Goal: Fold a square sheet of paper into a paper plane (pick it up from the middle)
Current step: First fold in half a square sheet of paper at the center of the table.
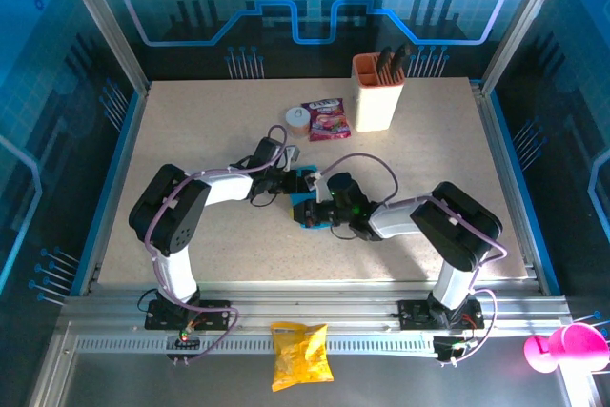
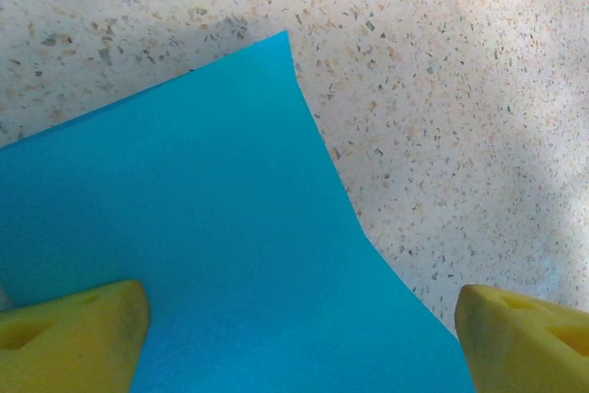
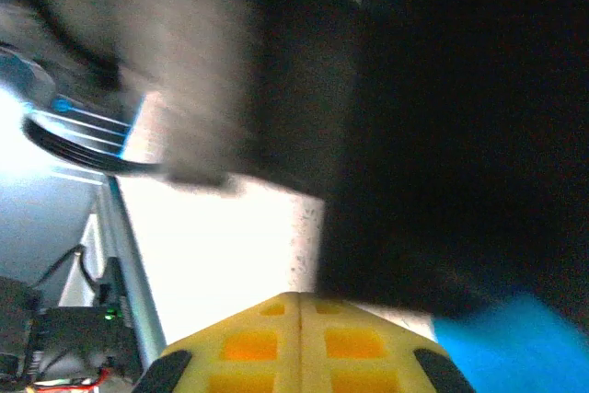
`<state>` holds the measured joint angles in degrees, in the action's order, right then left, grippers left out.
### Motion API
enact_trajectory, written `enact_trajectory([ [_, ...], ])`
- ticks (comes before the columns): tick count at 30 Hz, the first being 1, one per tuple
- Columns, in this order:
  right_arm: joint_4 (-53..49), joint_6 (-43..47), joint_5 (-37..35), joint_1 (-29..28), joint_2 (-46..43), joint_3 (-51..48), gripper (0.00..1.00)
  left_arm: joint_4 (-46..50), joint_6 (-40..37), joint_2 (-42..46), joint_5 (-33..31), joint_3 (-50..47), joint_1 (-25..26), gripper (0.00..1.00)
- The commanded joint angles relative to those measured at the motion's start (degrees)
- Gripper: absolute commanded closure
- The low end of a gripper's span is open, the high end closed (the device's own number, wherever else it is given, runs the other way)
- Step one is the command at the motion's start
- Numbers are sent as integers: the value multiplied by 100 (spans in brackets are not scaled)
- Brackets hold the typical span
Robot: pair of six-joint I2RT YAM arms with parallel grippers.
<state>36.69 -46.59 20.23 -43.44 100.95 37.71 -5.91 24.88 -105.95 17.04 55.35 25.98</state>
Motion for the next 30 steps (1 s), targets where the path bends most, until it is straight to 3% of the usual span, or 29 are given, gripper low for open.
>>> enact_trajectory([
  [1, -144, -521, -335, 63, 271, -496, 100, 147, -238, -224, 80, -16, 4, 12],
  [10, 563, -981, -104, 160, 672, -807, 100, 162, -256, -208, 93, -17, 8, 12],
  [17, 185, -964, 10, 275, 85, -807, 100, 335, -415, -233, 89, 102, 21, 13],
  [20, -254, -830, 50, 520, -613, -862, 100, 389, -517, -237, 80, 111, 88, 13],
  [30, -3150, 212, -470, 1443, -2924, -676, 98, 280, -654, -220, 113, -28, 514, 13],
])
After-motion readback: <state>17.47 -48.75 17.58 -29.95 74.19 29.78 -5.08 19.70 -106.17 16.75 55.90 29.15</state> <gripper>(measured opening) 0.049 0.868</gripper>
